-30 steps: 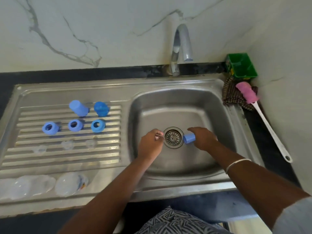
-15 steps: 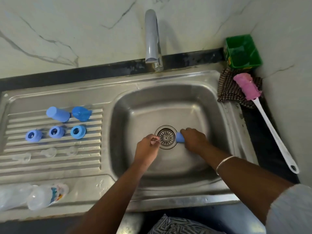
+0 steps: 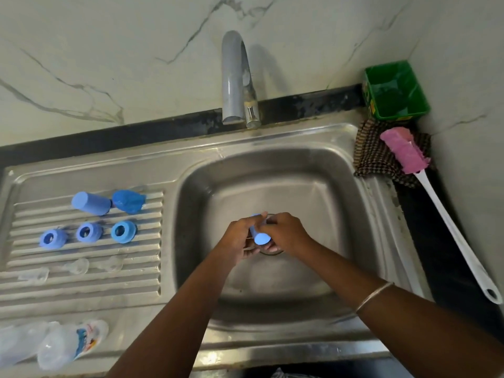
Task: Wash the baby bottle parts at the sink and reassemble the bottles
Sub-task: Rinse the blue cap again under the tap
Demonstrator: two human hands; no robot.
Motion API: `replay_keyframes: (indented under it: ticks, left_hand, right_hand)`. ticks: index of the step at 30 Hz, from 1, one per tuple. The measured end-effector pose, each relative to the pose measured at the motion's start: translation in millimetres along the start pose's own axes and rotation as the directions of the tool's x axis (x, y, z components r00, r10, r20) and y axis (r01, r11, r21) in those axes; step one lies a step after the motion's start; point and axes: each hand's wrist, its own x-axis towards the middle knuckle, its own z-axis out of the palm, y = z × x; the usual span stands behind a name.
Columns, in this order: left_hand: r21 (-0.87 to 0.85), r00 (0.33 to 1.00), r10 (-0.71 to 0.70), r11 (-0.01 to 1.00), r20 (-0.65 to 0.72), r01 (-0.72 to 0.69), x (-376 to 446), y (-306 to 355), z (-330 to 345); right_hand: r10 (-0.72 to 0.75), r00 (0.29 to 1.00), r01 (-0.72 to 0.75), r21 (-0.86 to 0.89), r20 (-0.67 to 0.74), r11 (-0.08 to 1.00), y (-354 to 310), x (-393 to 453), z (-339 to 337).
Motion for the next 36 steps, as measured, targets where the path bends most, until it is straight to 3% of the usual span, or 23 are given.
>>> replay_keyframes:
  ticks: [3, 5, 9, 11, 13, 15, 16, 19, 23, 27, 36]
  left_hand:
    - [-0.111, 0.99, 0.1, 0.988, -0.101, -0.111, 8.7, 6.7, 0.8]
    - [-0.096, 0.976, 0.18, 0.977, -0.12, -0.192, 10.4, 12.6, 0.8]
    - [-0.009, 0.85, 0.497, 0.862, -0.177, -0.506, 3.0, 30.7, 3.3]
    - [0.033, 0.779, 0.604, 0.794, -0.168, -0.608, -2.8, 42.9, 2.8]
    - [0.094, 0.723, 0.674, 0.738, -0.152, -0.669, -5.5, 53.8, 0.6]
    - [0.131, 0.704, 0.694, 0.72, -0.15, -0.682, -7.7, 64.1, 0.4]
    - [0.142, 0.702, 0.696, 0.718, -0.149, -0.682, -8.6, 68.0, 1.2]
    - [0.129, 0.649, 0.745, 0.666, -0.152, -0.735, -11.0, 78.5, 3.3]
    - [0.096, 0.603, 0.782, 0.62, -0.157, -0.778, -11.3, 85.1, 4.4]
    - [0.121, 0.555, 0.823, 0.567, -0.121, -0.815, -15.3, 86.8, 5.3]
    - [0.186, 0.499, 0.861, 0.509, -0.099, -0.841, -22.1, 87.9, 8.9]
  right_hand:
    - [-0.165, 0.986, 0.164, -0.173, 0.007, 0.971, -2.8, 1.1, -1.7]
    - [-0.219, 0.976, 0.214, -0.221, 0.001, 0.952, -9.6, 3.9, -4.8]
    - [-0.378, 0.916, 0.311, -0.363, -0.132, 0.878, -37.6, 18.2, -26.2]
    - [-0.482, 0.851, 0.389, -0.366, -0.208, 0.845, -62.8, 25.6, -41.7]
    - [-0.606, 0.727, 0.5, -0.357, -0.322, 0.789, -90.2, 31.0, -55.0]
    - [-0.695, 0.607, 0.587, -0.372, -0.385, 0.719, -117.4, 34.2, -63.5]
    - [-0.713, 0.593, 0.615, -0.362, -0.374, 0.701, -128.5, 36.2, -66.4]
    - [-0.695, 0.665, 0.618, -0.32, -0.274, 0.718, -156.5, 41.7, -70.1]
    - [-0.676, 0.723, 0.585, -0.391, -0.146, 0.71, -171.9, 52.5, -68.1]
    - [-0.577, 0.813, 0.506, -0.396, -0.075, 0.766, -179.7, 54.8, -63.5]
    - [-0.563, 0.824, 0.456, -0.511, -0.069, 0.729, -187.3, 52.3, -56.2]
